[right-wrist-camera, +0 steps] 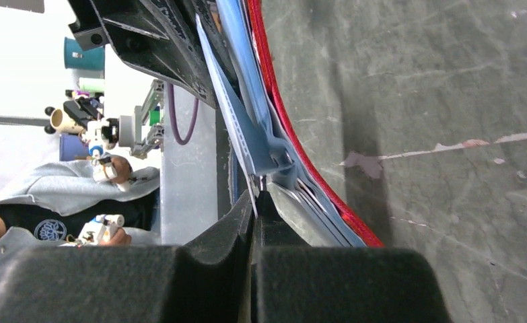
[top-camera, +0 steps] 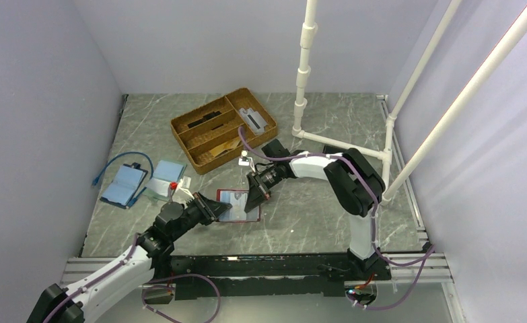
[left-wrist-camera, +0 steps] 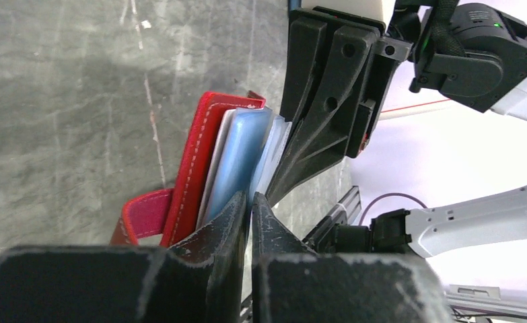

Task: Take the credit cards out of the card holder
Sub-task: Remove the credit card from the card holder.

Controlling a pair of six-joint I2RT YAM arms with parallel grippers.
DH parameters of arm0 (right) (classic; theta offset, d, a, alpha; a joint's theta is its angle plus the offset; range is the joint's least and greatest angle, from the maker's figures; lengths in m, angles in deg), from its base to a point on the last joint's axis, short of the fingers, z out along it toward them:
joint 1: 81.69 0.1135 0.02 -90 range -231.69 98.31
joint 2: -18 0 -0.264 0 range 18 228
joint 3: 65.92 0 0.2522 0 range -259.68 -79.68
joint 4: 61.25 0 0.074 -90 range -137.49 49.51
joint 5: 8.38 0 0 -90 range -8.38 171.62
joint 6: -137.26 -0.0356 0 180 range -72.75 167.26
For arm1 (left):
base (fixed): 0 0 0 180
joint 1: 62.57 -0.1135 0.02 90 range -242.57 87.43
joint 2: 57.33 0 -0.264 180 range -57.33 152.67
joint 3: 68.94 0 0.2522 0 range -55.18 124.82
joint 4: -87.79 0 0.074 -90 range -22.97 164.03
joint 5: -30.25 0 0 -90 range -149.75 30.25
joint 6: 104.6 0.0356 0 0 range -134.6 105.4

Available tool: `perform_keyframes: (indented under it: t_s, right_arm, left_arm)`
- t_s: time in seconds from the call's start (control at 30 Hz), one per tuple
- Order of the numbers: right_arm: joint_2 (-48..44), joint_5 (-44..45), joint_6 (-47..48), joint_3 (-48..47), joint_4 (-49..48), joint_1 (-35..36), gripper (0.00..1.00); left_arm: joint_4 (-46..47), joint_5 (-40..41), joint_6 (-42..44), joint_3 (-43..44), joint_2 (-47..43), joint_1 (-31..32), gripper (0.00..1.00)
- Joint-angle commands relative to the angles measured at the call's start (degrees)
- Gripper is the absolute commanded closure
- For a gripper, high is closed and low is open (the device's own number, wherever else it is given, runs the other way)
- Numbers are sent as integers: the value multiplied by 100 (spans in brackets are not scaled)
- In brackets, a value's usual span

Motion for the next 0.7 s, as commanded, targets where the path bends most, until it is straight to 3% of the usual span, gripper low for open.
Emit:
perform_keyframes:
  t_s: [0.0, 0.17, 0.37, 0.5, 0.67]
  right_arm:
    - [227, 250, 279, -210, 191, -41, 100]
    - [428, 477, 450, -265, 343, -51, 100]
    - [541, 787, 595, -334, 534, -123, 100]
    - [535, 941, 660, -359, 625, -207, 100]
    - [517, 1155, 843, -431, 852, -261, 100]
  left_arm:
    - [148, -136, 148, -201, 173, -101, 89]
    - [-33, -109, 267, -186, 390, -166, 89]
    - [-723, 124, 306, -113, 368, -243, 100]
    - [-1365, 324, 374, 78, 277, -265, 100]
    - [-1298, 208, 529, 171, 290, -275, 100]
